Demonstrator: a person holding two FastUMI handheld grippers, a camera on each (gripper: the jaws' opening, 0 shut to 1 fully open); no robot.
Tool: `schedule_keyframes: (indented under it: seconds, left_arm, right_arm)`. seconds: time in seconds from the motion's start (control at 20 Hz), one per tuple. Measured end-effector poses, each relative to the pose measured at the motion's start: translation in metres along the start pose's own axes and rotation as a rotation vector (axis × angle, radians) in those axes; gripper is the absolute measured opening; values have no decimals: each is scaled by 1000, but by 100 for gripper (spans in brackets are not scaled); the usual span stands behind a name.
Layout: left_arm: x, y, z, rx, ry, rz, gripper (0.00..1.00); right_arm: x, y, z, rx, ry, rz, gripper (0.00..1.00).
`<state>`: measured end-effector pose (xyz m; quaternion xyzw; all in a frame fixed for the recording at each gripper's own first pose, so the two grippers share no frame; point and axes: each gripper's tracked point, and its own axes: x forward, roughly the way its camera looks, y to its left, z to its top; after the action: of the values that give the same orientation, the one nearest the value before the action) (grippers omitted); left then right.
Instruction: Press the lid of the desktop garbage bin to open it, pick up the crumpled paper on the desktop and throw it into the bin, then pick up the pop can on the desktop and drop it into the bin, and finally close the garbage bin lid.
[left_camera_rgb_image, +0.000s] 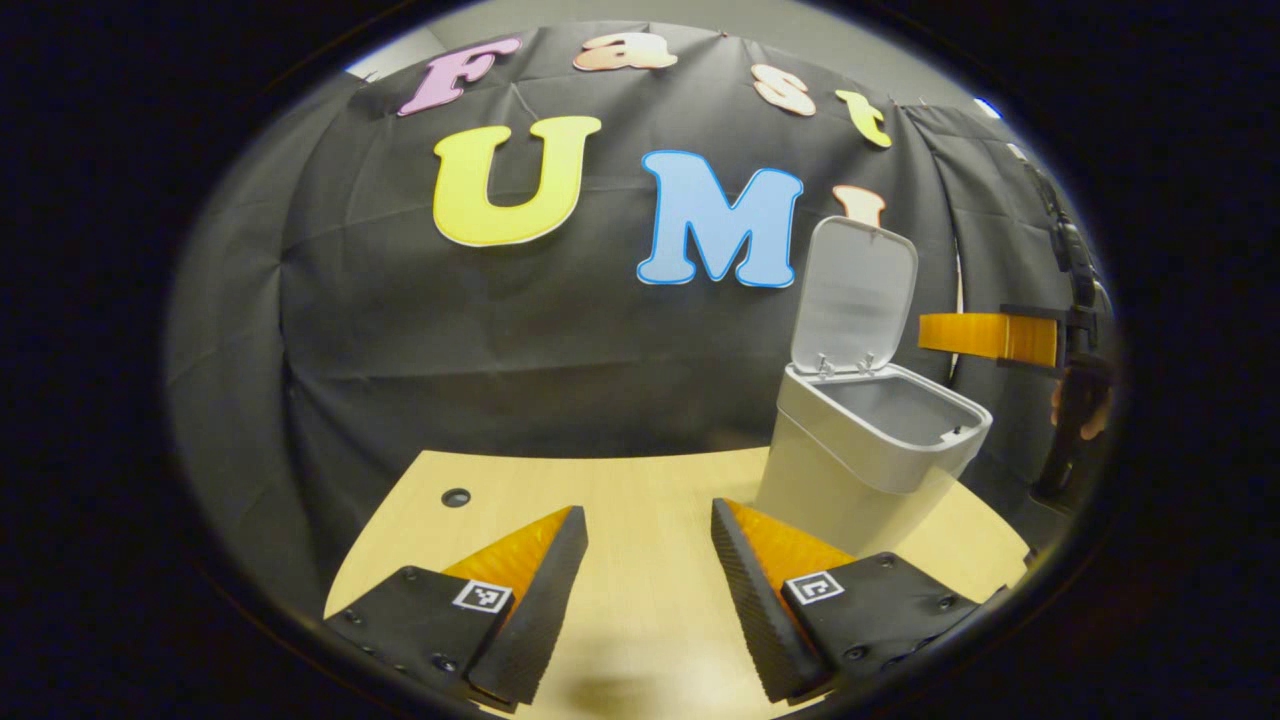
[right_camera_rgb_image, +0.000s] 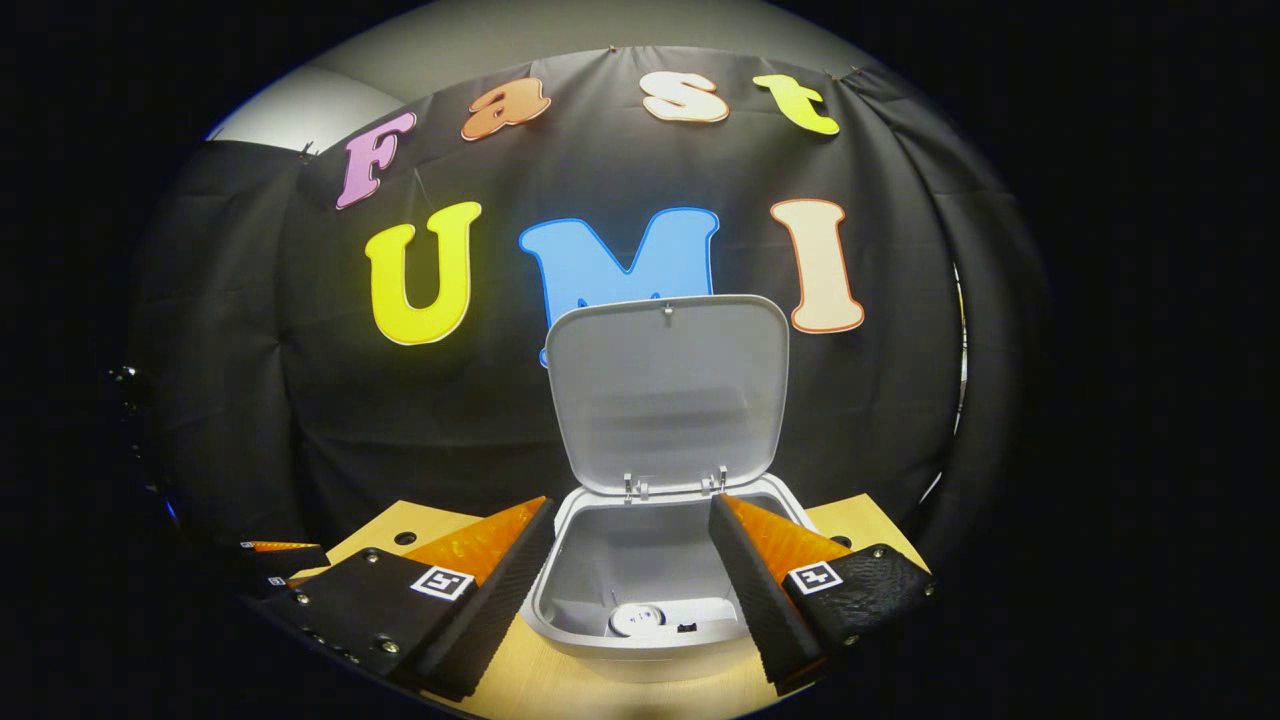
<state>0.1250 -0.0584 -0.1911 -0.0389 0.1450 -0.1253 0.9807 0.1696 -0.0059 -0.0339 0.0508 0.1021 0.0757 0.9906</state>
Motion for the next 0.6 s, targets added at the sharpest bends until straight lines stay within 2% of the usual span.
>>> schedule_keyframes:
  seconds: [0.05,0.6]
  left_arm:
    - [0,0,-1,-2,-1,0,84]
    - [-4,-1,-1,-13,0,-9,84]
  right_arm:
    - [-1,-1,1,3,-3,-1,98]
    - [-5,-10,24,32,-55,-23,99]
